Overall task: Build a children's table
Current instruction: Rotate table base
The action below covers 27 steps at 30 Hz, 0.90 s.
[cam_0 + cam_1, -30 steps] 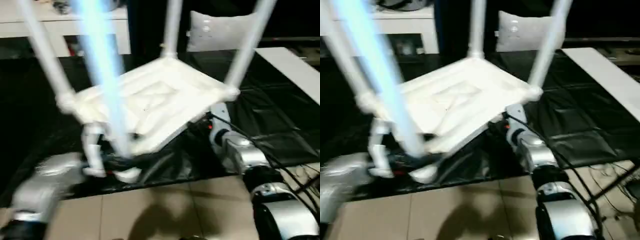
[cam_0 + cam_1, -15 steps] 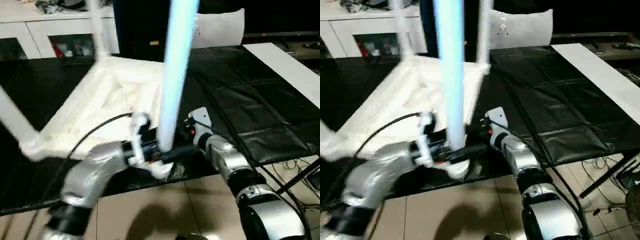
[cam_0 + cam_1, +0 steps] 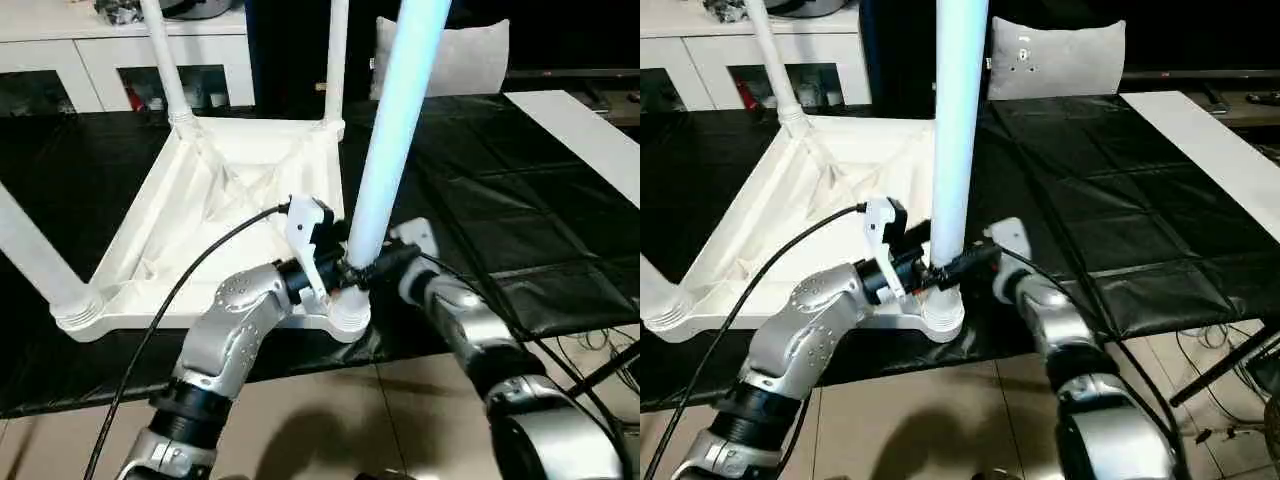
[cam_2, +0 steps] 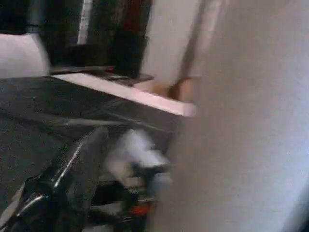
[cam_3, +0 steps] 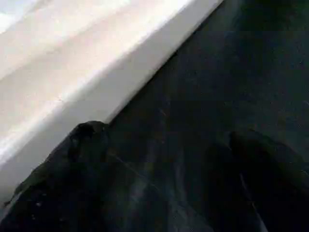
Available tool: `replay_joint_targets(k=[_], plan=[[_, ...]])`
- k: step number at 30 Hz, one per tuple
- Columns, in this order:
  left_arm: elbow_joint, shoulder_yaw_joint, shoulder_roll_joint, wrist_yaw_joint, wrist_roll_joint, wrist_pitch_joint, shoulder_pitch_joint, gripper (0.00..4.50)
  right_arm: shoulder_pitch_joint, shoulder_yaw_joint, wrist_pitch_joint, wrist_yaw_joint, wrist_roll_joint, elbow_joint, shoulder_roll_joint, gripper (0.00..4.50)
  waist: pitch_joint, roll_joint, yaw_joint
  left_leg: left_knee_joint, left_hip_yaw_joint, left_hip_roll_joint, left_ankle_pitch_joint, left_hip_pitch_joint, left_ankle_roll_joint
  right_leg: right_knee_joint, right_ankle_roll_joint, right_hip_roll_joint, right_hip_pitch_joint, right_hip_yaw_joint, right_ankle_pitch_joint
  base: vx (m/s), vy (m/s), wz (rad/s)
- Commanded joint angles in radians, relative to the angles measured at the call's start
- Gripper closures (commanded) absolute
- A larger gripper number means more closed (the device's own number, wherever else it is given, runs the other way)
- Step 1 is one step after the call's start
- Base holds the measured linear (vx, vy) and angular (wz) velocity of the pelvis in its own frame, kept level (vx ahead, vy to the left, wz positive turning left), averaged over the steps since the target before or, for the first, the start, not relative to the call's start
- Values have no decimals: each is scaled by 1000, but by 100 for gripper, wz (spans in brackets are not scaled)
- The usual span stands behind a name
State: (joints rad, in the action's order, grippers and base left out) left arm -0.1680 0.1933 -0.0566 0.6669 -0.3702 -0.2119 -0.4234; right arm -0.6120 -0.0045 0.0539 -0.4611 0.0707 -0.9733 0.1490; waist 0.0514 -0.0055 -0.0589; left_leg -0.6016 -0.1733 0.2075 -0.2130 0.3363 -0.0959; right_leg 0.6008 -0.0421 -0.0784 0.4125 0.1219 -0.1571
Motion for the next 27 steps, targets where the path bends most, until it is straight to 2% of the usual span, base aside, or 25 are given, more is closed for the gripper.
replay_joint_targets(k=[1, 3, 4, 5, 6, 7, 9, 10, 11, 12, 14, 15, 17, 18, 19, 20, 21, 22, 23, 24, 25, 26, 27], plan=[[-69, -27, -2, -74, 56, 40, -26, 3, 28, -25, 6, -7, 16, 62, 28, 0, -66, 0, -3, 63, -1, 13, -152, 14, 68, -87, -107, -58, -68, -54, -361, 0, 0, 0], [-76, -29, -2, -76, 64, 49, -29, 3, 37, -27, 6, -10, 18, 73, 35, 0, -66, -5, -3, 64, 0, 11, -158, 14, 69, -92, -87, -59, -68, -52, -392, 0, 0, 0], [-98, -25, -6, -114, 106, 61, -36, 3, 66, -36, 3, -20, 23, 109, 54, 0, -66, -6, -3, 64, 2, 11, -154, 18, 68, -93, -72, -59, -71, -51, -406, 0, 0, 0], [-98, -25, -6, -114, 106, 61, -36, 3, 66, -36, 3, -20, 23, 109, 54, 0, -66, -8, -2, 62, 1, 9, -156, 15, 70, -95, -62, -58, -67, -51, -419, 0, 0, 0], [-104, -23, -7, -130, 123, 65, -34, 3, 81, -39, 2, -23, 25, 129, 61, 0, -66, -2, -3, 62, 2, 8, -156, 15, 69, -95, -63, -59, -68, -49, -426, 0, 0, 0], [-99, -21, -5, -133, 130, 71, -25, 3, 97, -42, -2, -26, 27, 152, 67, 0, -65, -5, -1, 60, 0, 6, -163, 16, 71, -101, -51, -57, -66, -47, -442, 0, 0, 0], [-76, -21, 2, -126, 122, 75, -2, 3, 120, -49, -13, -32, 35, 193, 73, 0, -64, -2, -1, 60, 1, 5, -167, 16, 74, -104, -42, -57, -67, -46, -460, 0, 0, 0], [-55, -23, 8, -119, 110, 74, 16, 3, 137, -54, -24, -43, 46, 226, 75, 0, -66, -5, 0, 60, 1, 5, -166, 17, 78, -106, -38, -56, -65, -44, -467, 0, 0, 0], [-51, -23, 9, -118, 108, 74, 19, 3, 139, -55, -26, -45, 47, 231, 75, 0, -67, -5, 1, 60, 2, 6, -164, 17, 79, -104, -41, -56, -65, -45, -461, 0, 0, 0], [-23, -23, 8, -100, 89, 84, 50, 3, 167, -54, -29, -58, 58, 287, 78, 0, -65, 3, 1, 62, 3, 7, -167, 17, 83, -105, -48, -55, -63, -44, -456, 0, 0, 0], [48, -21, -11, -49, 47, 98, 133, 3, 237, -49, -54, -95, 95, 433, 84, 0, -70, 0, -1, 63, 4, 13, -160, 18, 88, -100, -57, -57, -65, -46, -418, 0, 0, 0], [48, -21, -11, -49, 47, 98, 133, 3, 237, -49, -54, -95, 95, 433, 84, 0, -70, -1, -4, 66, 6, 20, -149, 21, 96, -94, -67, -60, -67, -50, -376, 0, 0, 0], [123, -19, -39, -13, 21, 98, 216, 3, 300, -45, -71, -108, 118, 554, 90, 0, -70, 2, -4, 67, 6, 21, -130, 21, 102, -87, -91, -55, -64, -52, -327, 0, 0, 0], [130, -19, -42, -11, 19, 98, 223, 3, 305, -44, -71, -108, 119, 563, 91, 0, -69, 3, -6, 68, 6, 24, -133, 21, 103, -87, -92, -57, -64, -53, -325, 0, 0, 0], [178, -20, -64, 1, 7, 94, 274, 3, 340, -42, -71, -107, 124, 624, 98, 0, -67, 3, -8, 70, 5, 26, -139, 20, 99, -86, -95, -60, -63, -54, -328, 0, 0, 0], [178, -20, -64, 1, 7, 94, 274, 3, 340, -42, -71, -107, 124, 624, 98, 0, -63, 4, -5, 70, 3, 23, -153, 20, 98, -91, -93, -55, -59, -53, -348, 0, 0, 0], [215, -21, -79, 8, 1, 92, 311, 3, 368, -41, -73, -106, 125, 672, 103, 0, -63, 1, -4, 70, 2, 21, -161, 20, 95, -94, -87, -54, -59, -52, -364, 0, 0, 0], [300, -41, -105, -8, -11, 74, 402, 3, 448, -48, -136, -93, 146, 818, 114, 0, -58, -7, -3, 71, 0, 22, -182, 17, 90, -102, -71, -54, -55, -54, -406, 0, 0, 0], [309, -43, -108, -11, -11, 71, 411, 3, 456, -49, -142, -92, 148, 832, 115, 0, -56, -5, -8, 73, 4, 25, -185, 19, 85, -97, -60, -57, -60, -56, -410, 0, 0, 0], [353, -67, -112, -43, -11, 59, 460, 3, 502, -57, -182, -70, 153, 911, 116, 0, -53, -10, -4, 76, 2, 25, -198, 22, 86, -104, -43, -56, -55, -55, -444, 0, 0, 0], [373, -80, -113, -59, -10, 54, 483, 3, 523, -61, -200, -59, 155, 946, 116, 0, -54, -6, -5, 76, 3, 22, -201, 20, 77, -106, -25, -54, -57, -54, -463, 0, 0, 0], [387, -89, -111, -73, -9, 52, 498, 3, 540, -64, -215, -50, 156, 974, 114, 0, -53, -14, -1, 75, 1, 19, -205, 23, 77, -109, -12, -51, -54, -53, -479, 0, 0, 0], [402, -103, -105, -95, -3, 51, 514, 3, 561, -69, -250, -34, 157, 1008, 112, 0, -49, -12, 0, 74, 0, 12, -229, 19, 74, -120, 15, -49, -47, -47, -545, 0, 0, 0]])
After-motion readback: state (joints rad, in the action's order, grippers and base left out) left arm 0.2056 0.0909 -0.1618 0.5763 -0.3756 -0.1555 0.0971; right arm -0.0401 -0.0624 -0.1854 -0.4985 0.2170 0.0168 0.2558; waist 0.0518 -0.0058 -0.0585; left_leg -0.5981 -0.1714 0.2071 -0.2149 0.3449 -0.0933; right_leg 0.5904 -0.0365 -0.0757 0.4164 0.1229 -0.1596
